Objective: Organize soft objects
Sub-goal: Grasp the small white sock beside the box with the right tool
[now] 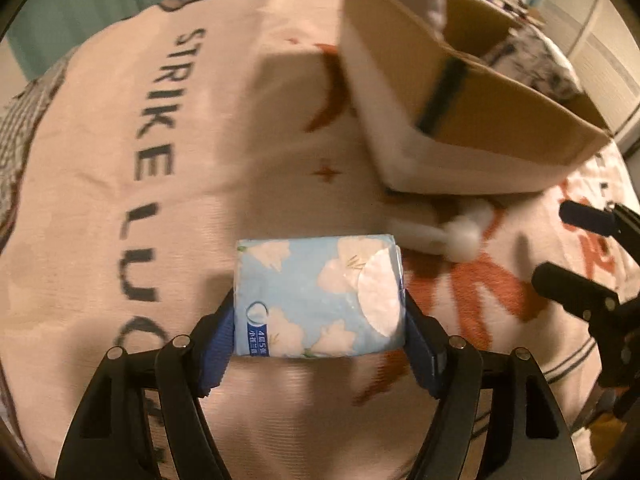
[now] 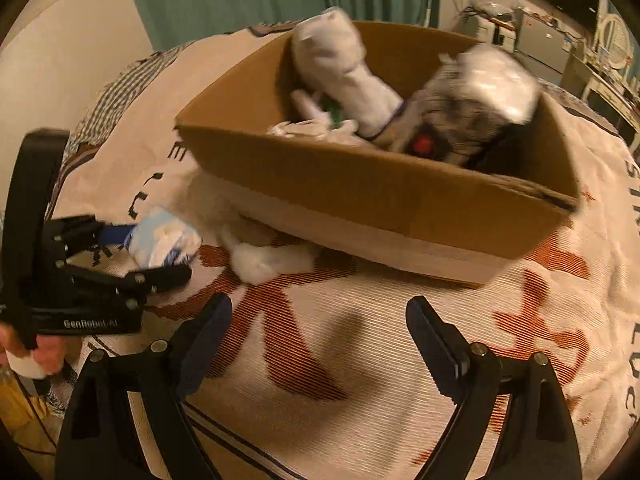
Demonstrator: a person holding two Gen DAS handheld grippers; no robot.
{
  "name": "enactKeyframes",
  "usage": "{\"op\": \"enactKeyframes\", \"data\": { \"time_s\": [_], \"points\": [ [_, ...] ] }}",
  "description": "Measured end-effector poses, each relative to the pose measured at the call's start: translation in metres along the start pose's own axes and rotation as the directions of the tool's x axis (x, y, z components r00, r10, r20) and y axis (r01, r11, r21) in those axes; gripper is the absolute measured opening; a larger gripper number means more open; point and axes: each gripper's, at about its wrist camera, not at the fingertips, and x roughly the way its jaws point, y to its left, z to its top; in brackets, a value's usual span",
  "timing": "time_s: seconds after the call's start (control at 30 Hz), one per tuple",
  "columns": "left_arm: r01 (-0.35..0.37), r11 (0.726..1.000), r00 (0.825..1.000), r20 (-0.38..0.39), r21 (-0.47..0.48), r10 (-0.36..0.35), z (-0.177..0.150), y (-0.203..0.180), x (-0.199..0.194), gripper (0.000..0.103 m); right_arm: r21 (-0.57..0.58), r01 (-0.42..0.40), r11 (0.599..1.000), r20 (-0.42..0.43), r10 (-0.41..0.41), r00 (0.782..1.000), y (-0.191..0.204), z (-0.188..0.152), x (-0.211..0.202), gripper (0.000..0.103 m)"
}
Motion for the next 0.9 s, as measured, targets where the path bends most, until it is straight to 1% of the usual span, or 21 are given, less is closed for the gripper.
{"op": "enactKeyframes", "data": {
  "time_s": [0.1,0.17,0.2,0.23,0.27,0.4,0.43,0.53,0.57,0.6,0.73,0.9],
  "points": [
    [0.006,1.0,1.0,0.01,-0.023,-0.006,0.005,0.013,-0.001,0.073,-0.004,-0.014,1.0,0.006,0.014,1.0,0.015,0.006,0.01,0.087],
    [0.006,1.0,1.0,0.012,-0.03,-0.006,0.005,0.021,-0.001,0.073,-0.009,-0.03,1.0,-0.013,0.029,0.999,0.026,0.01,0.02,0.085],
    [0.006,1.0,1.0,0.011,-0.03,-0.006,0.005,0.024,0.0,0.073,-0.015,-0.026,1.0,-0.021,0.026,0.999,0.032,0.013,0.026,0.082],
    [0.009,0.999,1.0,0.01,-0.031,-0.009,0.003,0.024,-0.002,0.073,-0.019,-0.022,1.0,-0.027,0.022,0.999,0.035,0.014,0.03,0.082],
    [0.017,0.999,1.0,0.006,-0.03,-0.017,0.005,0.015,0.0,0.073,-0.023,-0.012,1.0,-0.031,0.011,0.999,0.038,0.017,0.034,0.081],
    [0.023,1.0,1.0,0.004,-0.013,-0.023,0.009,0.017,0.003,0.073,-0.031,0.033,0.999,-0.047,-0.034,0.998,0.042,0.024,0.048,0.08],
    [0.02,1.0,1.0,0.005,-0.012,-0.02,0.009,0.011,0.001,0.073,-0.026,0.047,0.999,-0.059,-0.049,0.997,0.041,0.026,0.053,0.08],
    [0.021,1.0,1.0,0.007,-0.018,-0.021,0.007,0.014,-0.003,0.073,-0.014,0.072,0.997,-0.08,-0.072,0.994,0.04,0.03,0.064,0.079],
    [0.022,1.0,1.0,0.008,-0.021,-0.022,0.008,0.016,-0.002,0.073,-0.015,0.077,0.997,-0.09,-0.078,0.993,0.041,0.03,0.068,0.071],
    [0.022,0.999,1.0,0.009,-0.024,-0.022,0.008,0.017,-0.003,0.073,-0.017,0.088,0.996,-0.1,-0.09,0.991,0.04,0.03,0.071,0.069],
    [0.012,0.999,1.0,0.006,-0.035,-0.011,0.004,0.023,-0.005,0.073,-0.034,0.09,0.995,-0.098,-0.093,0.991,0.039,0.03,0.073,0.065],
    [0.012,0.999,1.0,-0.004,-0.043,-0.012,0.004,0.021,-0.004,0.073,-0.023,0.073,0.997,-0.094,-0.075,0.993,0.034,0.031,0.069,0.056]
  ]
}}
